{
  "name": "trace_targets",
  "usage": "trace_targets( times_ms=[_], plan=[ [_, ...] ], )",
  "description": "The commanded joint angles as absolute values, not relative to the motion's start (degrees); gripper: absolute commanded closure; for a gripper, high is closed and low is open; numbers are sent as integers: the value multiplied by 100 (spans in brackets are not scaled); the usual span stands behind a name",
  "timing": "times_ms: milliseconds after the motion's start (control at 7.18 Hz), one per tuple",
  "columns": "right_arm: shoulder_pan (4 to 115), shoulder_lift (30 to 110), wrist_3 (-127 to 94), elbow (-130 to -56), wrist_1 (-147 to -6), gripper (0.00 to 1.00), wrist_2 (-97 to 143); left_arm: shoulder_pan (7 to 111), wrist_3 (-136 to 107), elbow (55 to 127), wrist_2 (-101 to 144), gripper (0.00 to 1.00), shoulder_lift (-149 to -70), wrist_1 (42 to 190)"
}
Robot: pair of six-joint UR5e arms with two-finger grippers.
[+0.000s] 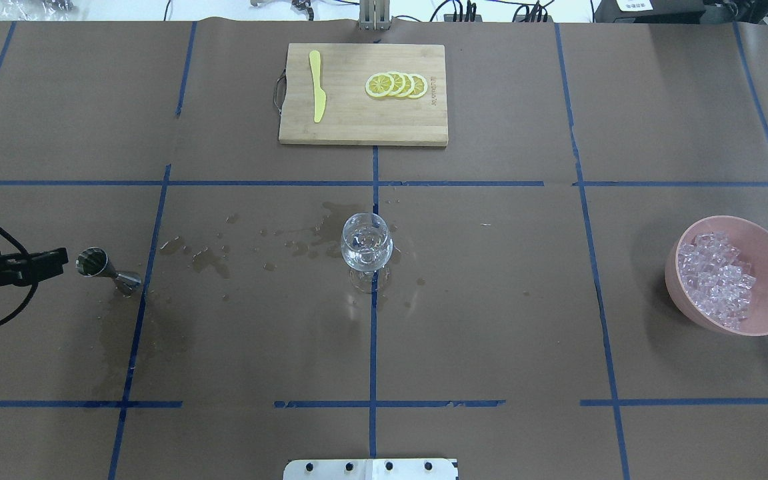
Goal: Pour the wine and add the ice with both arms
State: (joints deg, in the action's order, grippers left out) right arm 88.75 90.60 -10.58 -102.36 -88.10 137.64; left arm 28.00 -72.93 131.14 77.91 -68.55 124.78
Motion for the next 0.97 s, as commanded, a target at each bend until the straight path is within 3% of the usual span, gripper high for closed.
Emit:
trace_targets(
  times_ms=[0,279,418,557,836],
  plan=[
    [8877,9079,-1169,-10336,-8815,0,14052,1405,-8579,13104,6396,0,-6838,12027],
    [8868,9070,-1493,-10414,-8798,0,14054,828,-9121,13087,5524,0,-7056,11062],
    [8868,9070,-1512,-10432,-8807,0,14062,600,-9436,13026,5328,0,-7554,10230],
    [8868,9079,-1520,-10424,-8807,0,14062,424,-9857,12790,5109,0,-8150,9465],
    [8868,9079,-1538,-10441,-8807,0,14062,159,-10615,12227,4389,2,-8297,9246]
  ],
)
